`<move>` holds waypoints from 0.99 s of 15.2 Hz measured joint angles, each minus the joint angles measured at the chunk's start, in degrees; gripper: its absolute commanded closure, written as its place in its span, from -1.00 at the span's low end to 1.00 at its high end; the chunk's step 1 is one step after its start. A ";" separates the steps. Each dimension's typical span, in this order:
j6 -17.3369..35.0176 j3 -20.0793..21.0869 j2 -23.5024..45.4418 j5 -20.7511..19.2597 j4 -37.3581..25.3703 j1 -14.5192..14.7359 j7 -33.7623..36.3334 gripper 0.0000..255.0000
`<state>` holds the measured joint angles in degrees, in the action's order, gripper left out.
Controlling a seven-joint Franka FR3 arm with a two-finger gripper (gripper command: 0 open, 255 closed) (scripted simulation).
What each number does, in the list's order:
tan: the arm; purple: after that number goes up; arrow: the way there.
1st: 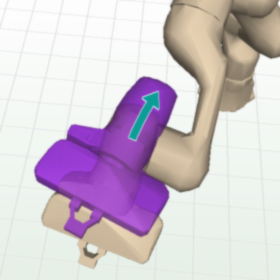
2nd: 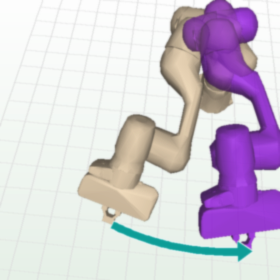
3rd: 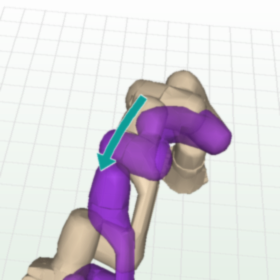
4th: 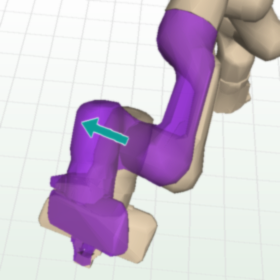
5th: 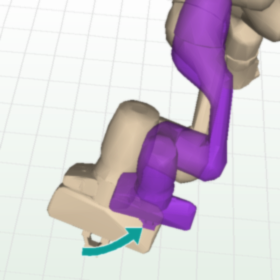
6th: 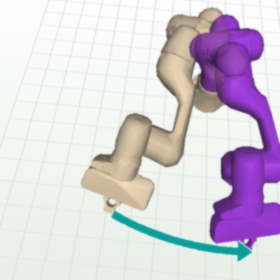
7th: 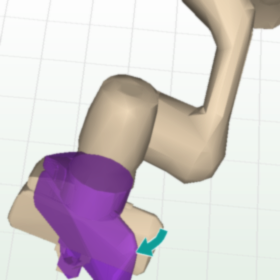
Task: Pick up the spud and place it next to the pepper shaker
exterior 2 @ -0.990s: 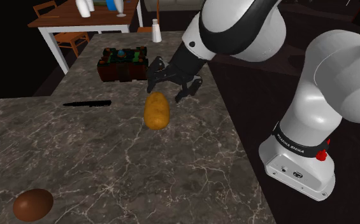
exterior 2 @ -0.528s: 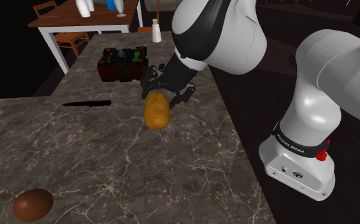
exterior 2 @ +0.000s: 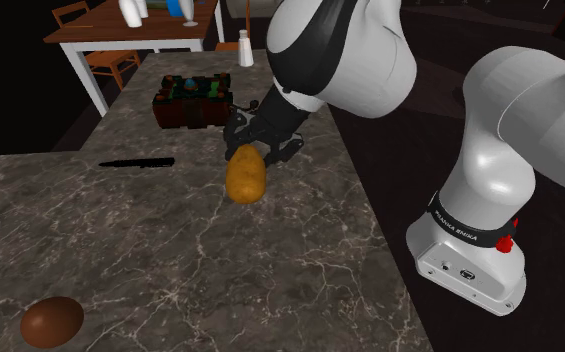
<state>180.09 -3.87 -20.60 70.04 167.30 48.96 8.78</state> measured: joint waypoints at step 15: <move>-8.48 12.34 -7.40 -15.51 2.05 -15.34 15.21 1.00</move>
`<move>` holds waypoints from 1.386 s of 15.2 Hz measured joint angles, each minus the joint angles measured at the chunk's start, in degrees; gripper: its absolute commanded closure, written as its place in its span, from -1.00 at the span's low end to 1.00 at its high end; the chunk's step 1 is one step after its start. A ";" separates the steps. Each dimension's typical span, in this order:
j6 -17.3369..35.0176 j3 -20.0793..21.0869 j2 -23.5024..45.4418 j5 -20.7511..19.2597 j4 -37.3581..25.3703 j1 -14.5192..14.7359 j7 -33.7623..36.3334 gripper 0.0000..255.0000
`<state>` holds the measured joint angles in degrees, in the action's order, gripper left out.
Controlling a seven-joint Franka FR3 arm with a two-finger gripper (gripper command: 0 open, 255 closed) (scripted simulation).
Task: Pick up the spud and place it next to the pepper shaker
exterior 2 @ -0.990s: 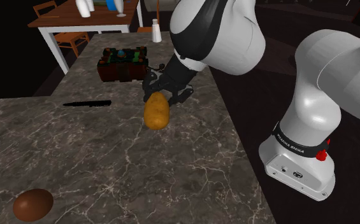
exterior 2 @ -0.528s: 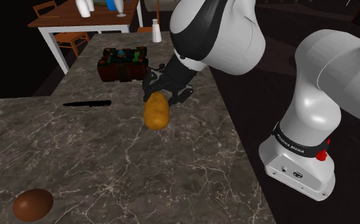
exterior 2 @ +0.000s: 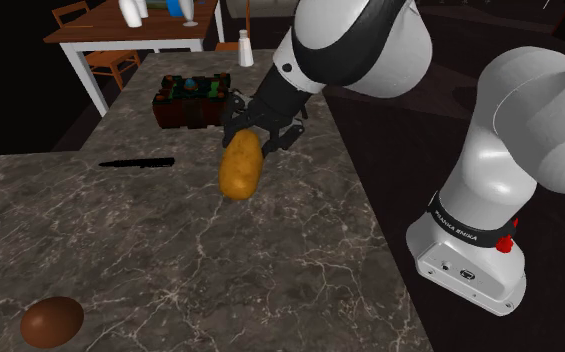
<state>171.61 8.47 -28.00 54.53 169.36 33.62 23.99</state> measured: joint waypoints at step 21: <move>-25.15 7.40 -17.75 -17.64 -6.24 -15.72 16.15 1.00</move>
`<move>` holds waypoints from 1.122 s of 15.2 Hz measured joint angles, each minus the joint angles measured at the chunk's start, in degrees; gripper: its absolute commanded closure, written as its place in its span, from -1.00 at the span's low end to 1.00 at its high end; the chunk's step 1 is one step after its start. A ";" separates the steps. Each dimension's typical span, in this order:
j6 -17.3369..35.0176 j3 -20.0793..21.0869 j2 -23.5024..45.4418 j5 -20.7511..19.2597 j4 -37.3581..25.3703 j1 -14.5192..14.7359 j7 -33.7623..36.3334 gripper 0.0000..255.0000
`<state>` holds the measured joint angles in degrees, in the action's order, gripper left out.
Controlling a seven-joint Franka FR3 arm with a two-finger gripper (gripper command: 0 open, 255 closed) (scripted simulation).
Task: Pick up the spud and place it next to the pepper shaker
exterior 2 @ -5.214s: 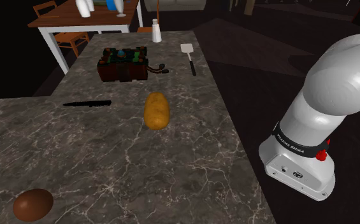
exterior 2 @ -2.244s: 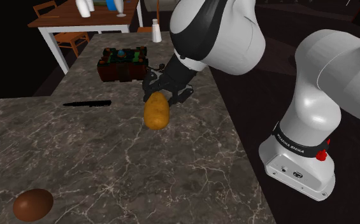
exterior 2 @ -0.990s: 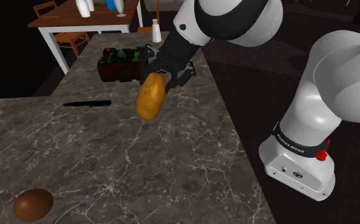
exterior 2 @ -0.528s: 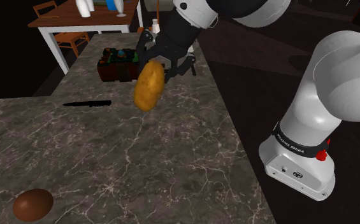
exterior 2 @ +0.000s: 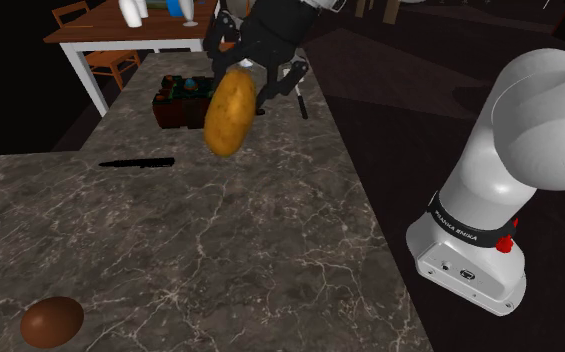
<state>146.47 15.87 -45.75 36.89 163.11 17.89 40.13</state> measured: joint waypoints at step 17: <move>-3.66 -9.83 15.48 -4.87 -15.79 -5.97 -9.69 1.00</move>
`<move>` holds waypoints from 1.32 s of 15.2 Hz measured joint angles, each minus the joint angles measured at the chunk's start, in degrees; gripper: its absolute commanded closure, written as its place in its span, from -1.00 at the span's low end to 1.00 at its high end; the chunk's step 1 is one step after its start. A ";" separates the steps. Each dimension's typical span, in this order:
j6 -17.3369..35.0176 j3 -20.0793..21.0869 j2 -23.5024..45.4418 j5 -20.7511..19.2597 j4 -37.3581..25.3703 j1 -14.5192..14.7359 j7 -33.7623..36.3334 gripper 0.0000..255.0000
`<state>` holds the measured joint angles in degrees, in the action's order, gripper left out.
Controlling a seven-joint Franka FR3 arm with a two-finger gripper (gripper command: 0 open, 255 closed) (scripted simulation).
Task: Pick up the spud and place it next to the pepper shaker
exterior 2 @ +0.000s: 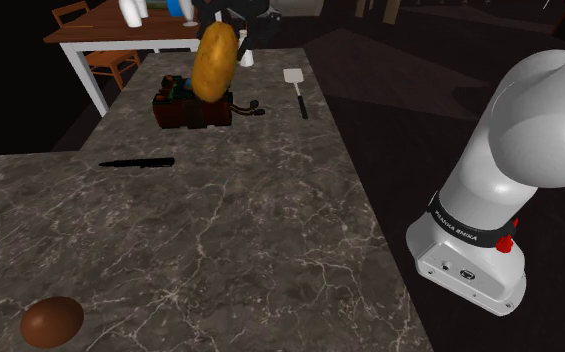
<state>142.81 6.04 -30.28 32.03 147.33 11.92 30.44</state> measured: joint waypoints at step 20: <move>-10.33 -11.60 39.71 1.97 -43.34 -5.79 -14.79 1.00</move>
<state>132.48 -5.56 9.44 34.00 103.99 6.13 15.65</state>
